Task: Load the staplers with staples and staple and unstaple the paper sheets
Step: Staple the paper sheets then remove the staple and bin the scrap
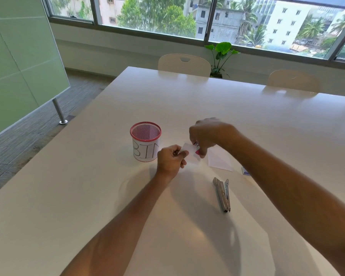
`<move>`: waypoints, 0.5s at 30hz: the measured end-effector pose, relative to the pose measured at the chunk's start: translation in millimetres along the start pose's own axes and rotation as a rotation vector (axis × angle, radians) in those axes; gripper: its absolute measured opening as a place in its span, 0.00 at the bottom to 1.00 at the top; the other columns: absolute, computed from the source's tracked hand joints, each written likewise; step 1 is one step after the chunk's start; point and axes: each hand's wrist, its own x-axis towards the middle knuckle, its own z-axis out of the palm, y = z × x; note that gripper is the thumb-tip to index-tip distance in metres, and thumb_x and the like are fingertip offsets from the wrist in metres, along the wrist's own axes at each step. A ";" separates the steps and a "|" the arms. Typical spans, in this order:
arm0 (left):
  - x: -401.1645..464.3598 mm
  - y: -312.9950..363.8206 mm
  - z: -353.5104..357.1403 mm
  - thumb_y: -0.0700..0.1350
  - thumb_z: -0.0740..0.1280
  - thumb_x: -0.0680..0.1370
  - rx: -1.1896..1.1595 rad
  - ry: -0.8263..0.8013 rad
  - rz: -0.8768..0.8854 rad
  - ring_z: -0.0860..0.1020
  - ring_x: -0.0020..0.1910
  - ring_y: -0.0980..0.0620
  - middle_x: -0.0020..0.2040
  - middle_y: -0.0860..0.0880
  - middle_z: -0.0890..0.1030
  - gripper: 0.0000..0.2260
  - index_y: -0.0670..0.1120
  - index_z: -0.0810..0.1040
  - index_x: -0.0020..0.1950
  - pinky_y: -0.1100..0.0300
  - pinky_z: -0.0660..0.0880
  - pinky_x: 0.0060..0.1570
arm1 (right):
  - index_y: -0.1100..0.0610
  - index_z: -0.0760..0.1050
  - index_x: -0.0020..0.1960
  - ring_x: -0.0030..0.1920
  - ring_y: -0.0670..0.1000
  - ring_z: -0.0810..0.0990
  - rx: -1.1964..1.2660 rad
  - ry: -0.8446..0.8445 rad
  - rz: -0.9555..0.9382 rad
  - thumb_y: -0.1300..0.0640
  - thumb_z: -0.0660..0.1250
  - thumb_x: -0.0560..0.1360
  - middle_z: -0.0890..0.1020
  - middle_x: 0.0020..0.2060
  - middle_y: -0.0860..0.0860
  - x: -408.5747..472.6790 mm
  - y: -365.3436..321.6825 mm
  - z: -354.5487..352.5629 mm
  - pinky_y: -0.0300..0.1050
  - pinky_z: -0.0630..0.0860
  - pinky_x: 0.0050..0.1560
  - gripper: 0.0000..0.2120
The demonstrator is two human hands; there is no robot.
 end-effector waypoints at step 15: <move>-0.2 -0.5 0.4 0.44 0.73 0.72 -0.084 -0.023 0.006 0.77 0.24 0.55 0.29 0.50 0.81 0.04 0.46 0.81 0.39 0.63 0.76 0.28 | 0.53 0.79 0.47 0.32 0.46 0.71 -0.040 0.067 -0.019 0.48 0.78 0.63 0.73 0.30 0.45 13.3 -17.0 22.4 0.40 0.63 0.29 0.17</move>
